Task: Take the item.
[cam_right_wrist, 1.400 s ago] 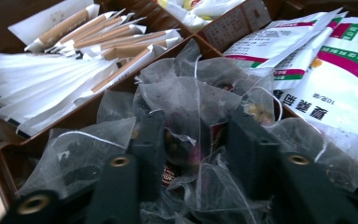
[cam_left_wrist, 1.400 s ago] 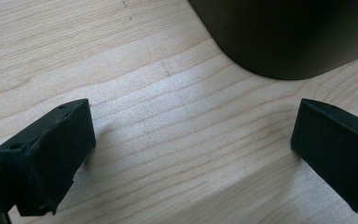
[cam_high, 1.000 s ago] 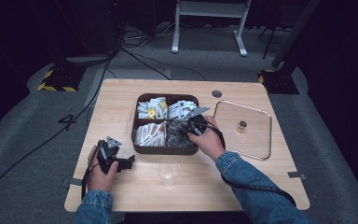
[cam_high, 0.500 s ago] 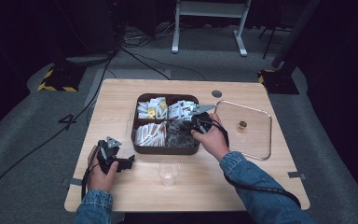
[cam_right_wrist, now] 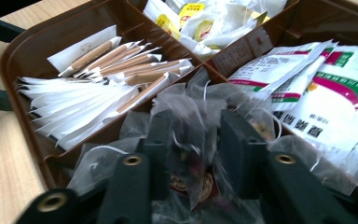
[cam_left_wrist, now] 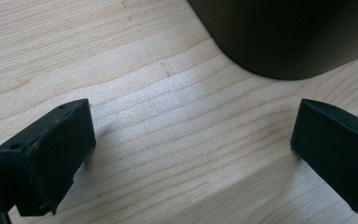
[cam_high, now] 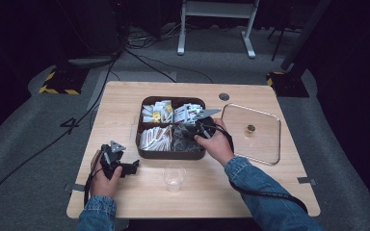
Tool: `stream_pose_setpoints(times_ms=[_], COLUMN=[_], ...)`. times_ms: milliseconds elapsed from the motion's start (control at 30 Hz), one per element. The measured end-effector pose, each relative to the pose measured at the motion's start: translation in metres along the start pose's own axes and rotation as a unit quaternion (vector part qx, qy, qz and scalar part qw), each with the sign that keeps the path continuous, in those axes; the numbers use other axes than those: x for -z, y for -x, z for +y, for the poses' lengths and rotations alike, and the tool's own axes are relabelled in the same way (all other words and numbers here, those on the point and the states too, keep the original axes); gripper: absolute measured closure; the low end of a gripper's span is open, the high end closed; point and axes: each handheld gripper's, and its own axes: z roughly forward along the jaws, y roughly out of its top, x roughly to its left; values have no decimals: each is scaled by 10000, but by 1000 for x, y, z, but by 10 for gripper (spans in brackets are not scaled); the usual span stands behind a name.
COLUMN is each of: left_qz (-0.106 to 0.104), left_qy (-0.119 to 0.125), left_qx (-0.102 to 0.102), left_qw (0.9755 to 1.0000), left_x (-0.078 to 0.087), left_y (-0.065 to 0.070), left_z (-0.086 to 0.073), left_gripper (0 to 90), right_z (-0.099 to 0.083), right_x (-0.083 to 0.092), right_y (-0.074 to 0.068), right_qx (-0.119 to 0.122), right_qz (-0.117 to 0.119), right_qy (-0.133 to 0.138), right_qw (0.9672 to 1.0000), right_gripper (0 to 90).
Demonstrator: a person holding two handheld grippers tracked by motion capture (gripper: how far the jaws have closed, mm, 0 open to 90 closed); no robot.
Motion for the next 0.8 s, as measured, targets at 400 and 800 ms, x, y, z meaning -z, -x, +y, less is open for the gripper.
stream_pose_setpoints(times_ms=[400,800], left_qz=[0,0], left_qy=[0,-1], left_qx=[-3,-4], left_qw=[10000,10000], left_x=[0,0], left_y=[0,0], left_z=[0,0], left_gripper=[1,1], right_z=[4,13], right_x=[-3,9], right_y=[-6,-18], right_qx=[251,382], right_qz=[21,197], right_qy=[-22,200], right_qw=[9997,9989], right_gripper=[854,900])
